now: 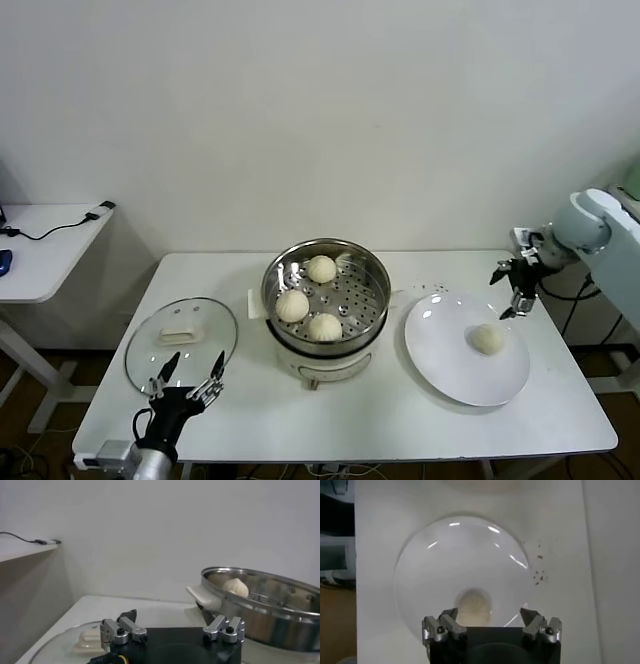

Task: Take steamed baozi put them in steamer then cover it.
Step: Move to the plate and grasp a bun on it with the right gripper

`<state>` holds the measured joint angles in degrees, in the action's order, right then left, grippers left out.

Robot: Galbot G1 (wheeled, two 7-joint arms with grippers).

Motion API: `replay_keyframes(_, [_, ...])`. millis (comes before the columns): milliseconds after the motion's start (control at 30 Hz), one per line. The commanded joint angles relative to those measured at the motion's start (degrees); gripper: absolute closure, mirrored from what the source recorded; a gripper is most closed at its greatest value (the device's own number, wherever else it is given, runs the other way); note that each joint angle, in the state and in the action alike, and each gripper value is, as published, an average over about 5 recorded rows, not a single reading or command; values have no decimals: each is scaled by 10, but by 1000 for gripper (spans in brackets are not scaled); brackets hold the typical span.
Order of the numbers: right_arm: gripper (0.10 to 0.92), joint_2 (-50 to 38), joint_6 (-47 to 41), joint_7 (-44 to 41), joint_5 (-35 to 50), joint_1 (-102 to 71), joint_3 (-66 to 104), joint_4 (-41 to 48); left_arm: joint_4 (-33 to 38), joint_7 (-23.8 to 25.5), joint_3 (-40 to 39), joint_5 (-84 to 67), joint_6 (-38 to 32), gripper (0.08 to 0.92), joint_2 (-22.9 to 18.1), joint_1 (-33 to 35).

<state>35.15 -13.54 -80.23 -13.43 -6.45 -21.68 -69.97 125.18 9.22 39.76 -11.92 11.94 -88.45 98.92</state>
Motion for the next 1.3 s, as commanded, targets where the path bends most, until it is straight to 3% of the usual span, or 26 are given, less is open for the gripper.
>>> replay_keyframes(33, [203,57,63,52,-99,-112,81,74,-11,-2,1,5,-5,177,0,12])
replay_keyframes(1300, [203,132,93,43,-169,-91,71,162,-43,0,7,1,-2,177,4,-9])
